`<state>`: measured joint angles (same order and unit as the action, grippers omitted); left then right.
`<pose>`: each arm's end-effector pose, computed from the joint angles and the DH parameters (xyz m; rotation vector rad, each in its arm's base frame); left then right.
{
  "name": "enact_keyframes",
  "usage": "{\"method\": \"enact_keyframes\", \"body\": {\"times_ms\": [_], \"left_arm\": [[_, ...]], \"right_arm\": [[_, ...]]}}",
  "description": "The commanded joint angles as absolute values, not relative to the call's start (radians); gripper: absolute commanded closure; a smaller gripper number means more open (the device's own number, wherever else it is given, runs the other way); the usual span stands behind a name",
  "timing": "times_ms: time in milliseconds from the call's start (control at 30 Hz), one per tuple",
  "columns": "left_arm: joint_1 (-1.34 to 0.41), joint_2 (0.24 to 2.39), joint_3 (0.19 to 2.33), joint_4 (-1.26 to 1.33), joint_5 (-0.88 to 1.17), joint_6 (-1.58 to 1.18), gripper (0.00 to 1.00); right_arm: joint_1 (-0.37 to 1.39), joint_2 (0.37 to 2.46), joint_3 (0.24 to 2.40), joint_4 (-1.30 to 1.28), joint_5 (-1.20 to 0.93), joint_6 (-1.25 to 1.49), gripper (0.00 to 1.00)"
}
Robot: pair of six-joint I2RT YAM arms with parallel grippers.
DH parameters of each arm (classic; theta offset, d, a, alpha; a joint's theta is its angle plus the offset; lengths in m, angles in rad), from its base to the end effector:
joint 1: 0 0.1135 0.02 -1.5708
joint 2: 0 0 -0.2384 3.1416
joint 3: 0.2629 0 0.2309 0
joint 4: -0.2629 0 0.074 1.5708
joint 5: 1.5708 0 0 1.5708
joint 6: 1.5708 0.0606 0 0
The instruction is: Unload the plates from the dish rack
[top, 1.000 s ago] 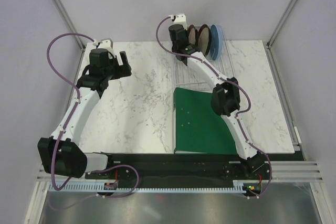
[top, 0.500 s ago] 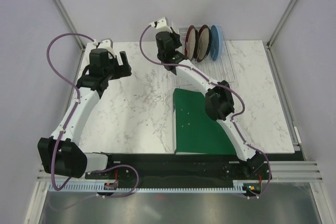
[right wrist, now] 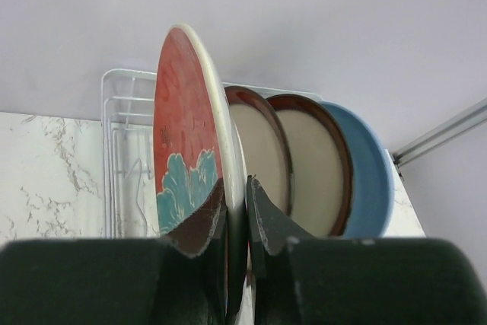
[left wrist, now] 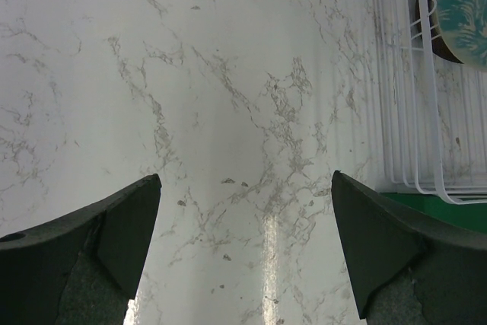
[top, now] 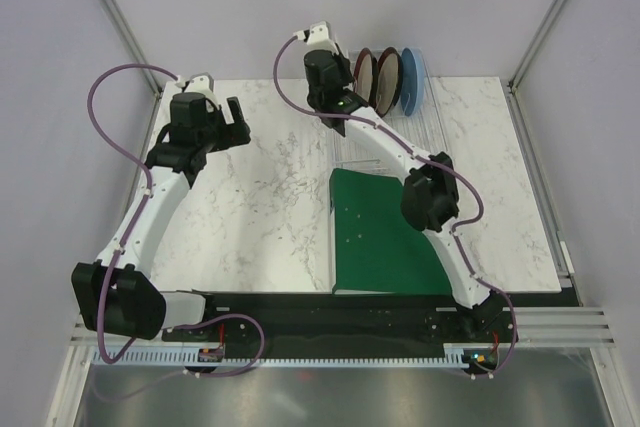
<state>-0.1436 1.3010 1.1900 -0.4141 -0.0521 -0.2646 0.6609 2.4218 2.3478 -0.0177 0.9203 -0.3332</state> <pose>0.2984 -0.0400 0.3108 -0.1585 2.0949 -0.1918 0.4530 0.2911 0.3039 -0.1194 1.6465 -0.5117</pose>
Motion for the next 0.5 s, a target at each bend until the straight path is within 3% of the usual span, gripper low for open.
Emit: {"method": "enact_keyframes", "body": {"times_ms": [0,467], "left_arm": [[-0.143,1.278,1.212,-0.396,-0.064,-0.351,0.00],[-0.124,1.290,1.232,-0.422,-0.097,-0.407,0.00]], "right_arm": [[0.670,2.155,2.370,0.037,0.894,-0.279,0.93],[0.704,1.967,2.218,-0.063,0.824,-0.252,0.93]]}}
